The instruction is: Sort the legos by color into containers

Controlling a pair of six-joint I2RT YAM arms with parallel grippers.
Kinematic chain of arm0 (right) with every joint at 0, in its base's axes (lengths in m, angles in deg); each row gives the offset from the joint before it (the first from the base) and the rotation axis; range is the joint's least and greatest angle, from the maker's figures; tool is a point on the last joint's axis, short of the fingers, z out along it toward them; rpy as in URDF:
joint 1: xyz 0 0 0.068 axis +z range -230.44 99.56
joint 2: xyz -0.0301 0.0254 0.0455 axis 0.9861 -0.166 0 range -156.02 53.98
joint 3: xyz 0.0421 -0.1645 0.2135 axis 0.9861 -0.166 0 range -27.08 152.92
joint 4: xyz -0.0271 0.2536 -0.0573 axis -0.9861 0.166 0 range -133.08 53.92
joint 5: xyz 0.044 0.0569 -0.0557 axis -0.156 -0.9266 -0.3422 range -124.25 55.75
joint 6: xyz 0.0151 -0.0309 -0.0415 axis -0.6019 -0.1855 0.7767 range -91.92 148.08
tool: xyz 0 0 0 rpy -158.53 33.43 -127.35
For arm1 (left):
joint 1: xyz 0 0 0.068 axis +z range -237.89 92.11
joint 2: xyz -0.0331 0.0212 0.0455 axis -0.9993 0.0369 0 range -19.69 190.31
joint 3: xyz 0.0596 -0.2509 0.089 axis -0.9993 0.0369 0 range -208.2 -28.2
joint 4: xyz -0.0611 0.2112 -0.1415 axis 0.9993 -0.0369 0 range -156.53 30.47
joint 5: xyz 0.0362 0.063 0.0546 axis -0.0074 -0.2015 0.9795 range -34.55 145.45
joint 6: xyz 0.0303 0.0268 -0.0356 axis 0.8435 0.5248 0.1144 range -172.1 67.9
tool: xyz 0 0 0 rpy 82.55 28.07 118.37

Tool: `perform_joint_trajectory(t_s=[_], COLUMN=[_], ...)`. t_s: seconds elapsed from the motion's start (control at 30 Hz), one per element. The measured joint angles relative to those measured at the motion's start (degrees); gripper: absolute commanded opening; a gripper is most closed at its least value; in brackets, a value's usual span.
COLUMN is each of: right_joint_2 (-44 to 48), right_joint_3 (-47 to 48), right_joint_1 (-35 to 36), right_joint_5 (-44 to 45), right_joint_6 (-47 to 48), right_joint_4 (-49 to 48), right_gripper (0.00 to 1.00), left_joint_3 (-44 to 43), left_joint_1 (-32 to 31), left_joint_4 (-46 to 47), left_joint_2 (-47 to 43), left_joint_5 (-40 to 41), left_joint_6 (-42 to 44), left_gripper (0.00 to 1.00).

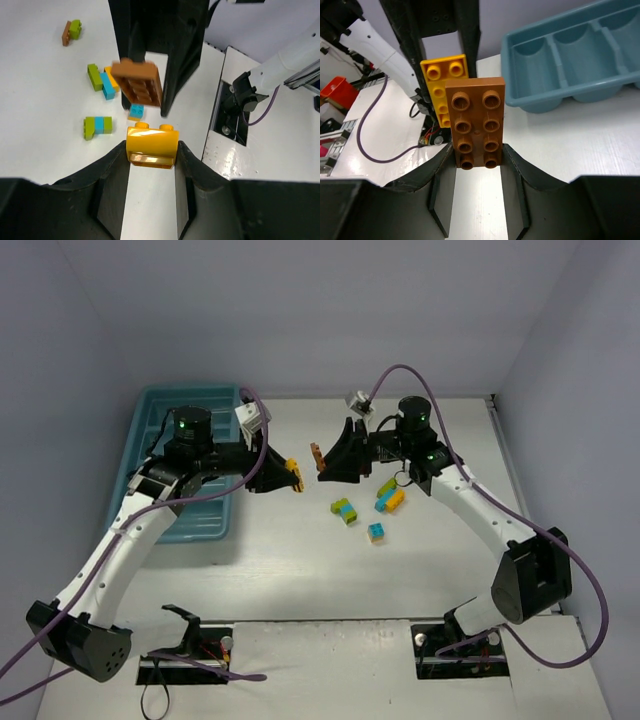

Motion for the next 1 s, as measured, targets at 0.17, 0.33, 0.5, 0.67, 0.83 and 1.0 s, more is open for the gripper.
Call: perform_joint_trajectory(t_s=[0.17,0.33,0.5,0.67,0.83,1.0], right_joint_2=[0.0,1.2,3.6,4.7,5.3,6.6], right_joint_3=[0.0,-1.0,-3.8,-5.6,-6.3,-6.8], right_joint_1=[-2.8,-3.9,-4.0,-4.0,-4.0,-3.8], right_joint_5=[0.1,2.8,9.0,13.4,15.3,16.3], right_joint_6=[0.0,-0.1,-0.1,0.5,1.0,2.0], right_joint_4=[0.1,1.1,3.0,5.2,7.0,8.0], right_gripper=[0.00,0.00,0.00,0.00,0.00,0.00], left_joint_3=[0.0,1.3,4.4,12.0,18.8,22.1], left_joint_1=[0.8,5.2,12.0,16.2,20.7,25.8], left_joint_4=[-2.9,-5.4,-9.4,-12.6,-13.9,-12.5], left_joint_2=[-0.3,-3.0,-6.1,-8.3,-7.6,-4.7], left_joint_5=[2.1,14.4,37.7,55.6,64.8,68.0], left_joint_6=[2.2,2.7,-1.3,-7.7,-13.0,-16.8], left_gripper=[0.00,0.00,0.00,0.00,0.06,0.27])
